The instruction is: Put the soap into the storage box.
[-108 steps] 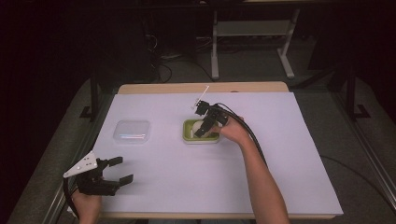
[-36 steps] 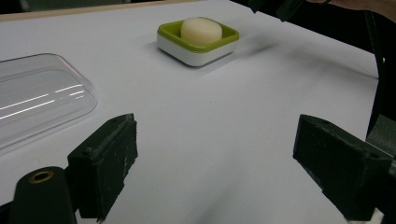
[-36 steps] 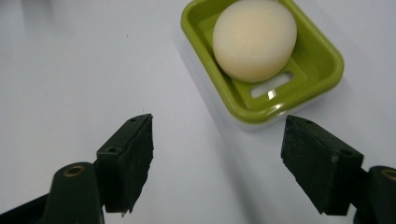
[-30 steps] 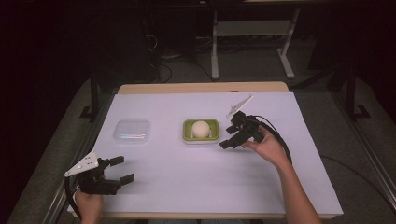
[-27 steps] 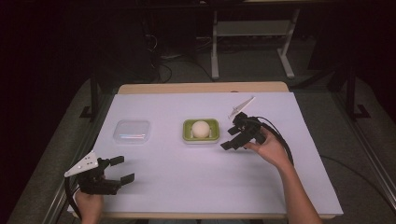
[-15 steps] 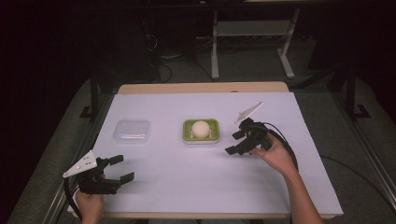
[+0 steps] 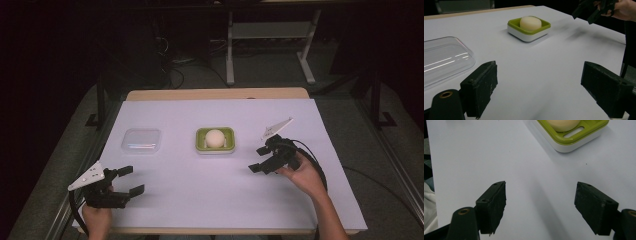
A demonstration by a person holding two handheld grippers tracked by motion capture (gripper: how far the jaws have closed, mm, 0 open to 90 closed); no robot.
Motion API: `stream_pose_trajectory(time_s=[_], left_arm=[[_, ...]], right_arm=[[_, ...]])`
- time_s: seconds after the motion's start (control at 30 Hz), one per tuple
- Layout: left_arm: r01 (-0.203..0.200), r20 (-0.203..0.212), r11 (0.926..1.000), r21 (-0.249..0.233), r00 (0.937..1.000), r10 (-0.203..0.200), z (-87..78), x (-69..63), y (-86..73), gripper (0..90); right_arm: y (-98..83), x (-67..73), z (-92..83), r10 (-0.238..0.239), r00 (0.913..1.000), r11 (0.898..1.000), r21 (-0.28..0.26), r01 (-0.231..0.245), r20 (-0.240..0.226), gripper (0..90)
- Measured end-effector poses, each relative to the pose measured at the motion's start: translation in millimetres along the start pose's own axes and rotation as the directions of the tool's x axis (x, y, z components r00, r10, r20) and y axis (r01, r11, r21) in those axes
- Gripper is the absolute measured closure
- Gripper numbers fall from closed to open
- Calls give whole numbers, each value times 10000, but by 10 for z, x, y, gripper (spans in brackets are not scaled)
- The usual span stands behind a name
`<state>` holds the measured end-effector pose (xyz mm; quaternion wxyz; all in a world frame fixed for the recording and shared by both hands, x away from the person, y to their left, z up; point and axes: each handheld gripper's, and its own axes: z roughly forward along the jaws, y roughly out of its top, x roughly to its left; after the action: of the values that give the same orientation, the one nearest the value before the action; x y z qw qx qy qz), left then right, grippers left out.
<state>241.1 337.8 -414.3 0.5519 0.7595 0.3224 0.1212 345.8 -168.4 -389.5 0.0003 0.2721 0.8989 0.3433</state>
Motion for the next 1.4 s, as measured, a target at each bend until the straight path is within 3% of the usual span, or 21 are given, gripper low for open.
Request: stream_pose_trajectory(time_s=[0.33, 0.67, 1.3, 1.4], left_arm=[[4, -168, 9999, -128, 9999, -6, -5, -11, 9, 131], [-77, -380, 9999, 66, 9992, 79, 22, -24, 16, 131], [-149, -373, 9991, 408, 9992, 164, 53, -28, 11, 131], [-202, -348, 9990, 402, 9992, 216, 54, -26, 12, 131]], right_arm=[[-199, 68, -18, 105, 9999, 9999, 1, -105, 85, 243], [-398, 124, -42, 204, 9996, 9998, -64, -203, 201, 243], [-776, 232, -124, 807, 9962, 9959, -438, -793, 327, 229], [-840, 267, -145, 675, 9968, 9964, -547, -650, 437, 229]])
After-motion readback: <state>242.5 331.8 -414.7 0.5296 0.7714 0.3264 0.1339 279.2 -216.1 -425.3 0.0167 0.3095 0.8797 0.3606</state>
